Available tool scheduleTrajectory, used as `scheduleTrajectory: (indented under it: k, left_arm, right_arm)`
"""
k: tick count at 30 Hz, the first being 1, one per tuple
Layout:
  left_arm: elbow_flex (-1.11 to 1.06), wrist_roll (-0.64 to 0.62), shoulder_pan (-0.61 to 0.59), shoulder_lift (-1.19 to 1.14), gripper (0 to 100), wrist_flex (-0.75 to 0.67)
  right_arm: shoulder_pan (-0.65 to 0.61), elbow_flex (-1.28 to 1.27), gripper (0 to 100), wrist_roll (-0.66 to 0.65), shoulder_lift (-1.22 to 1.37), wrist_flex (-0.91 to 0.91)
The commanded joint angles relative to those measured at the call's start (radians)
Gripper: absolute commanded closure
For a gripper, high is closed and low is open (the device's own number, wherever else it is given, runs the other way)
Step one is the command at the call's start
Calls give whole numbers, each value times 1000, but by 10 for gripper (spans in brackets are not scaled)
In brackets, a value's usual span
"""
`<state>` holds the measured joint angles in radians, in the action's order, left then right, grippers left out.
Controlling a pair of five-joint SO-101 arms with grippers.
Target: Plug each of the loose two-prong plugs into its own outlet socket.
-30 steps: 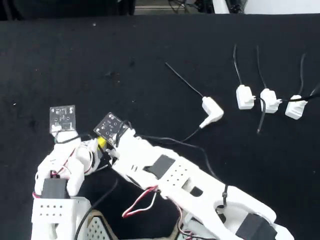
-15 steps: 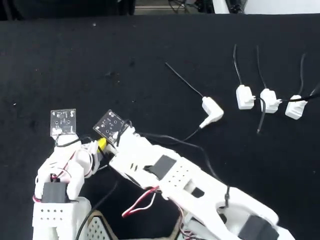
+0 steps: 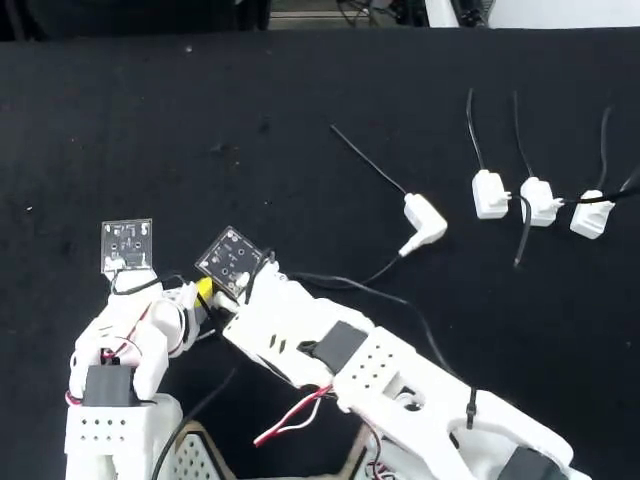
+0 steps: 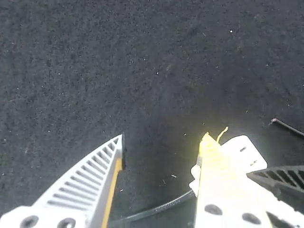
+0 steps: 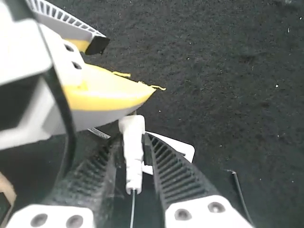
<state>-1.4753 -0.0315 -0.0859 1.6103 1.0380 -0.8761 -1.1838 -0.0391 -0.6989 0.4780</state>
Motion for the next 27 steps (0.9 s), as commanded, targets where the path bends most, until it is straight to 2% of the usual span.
scheduleTrajectory:
  k: [1,17,23,27]
  left_arm:
    - [7,9,7,2,745,3]
    - [8,9,5,2,745,3]
    - [77,6,-131,2,745,3]
    - [79,14,-202,2,745,3]
  right_arm:
    - [-5,54,988,3,-45,20]
    - [-3,97,988,0,-45,38]
    - [133,154,987,-6,-33,233]
    - [206,283,987,-83,59,387]
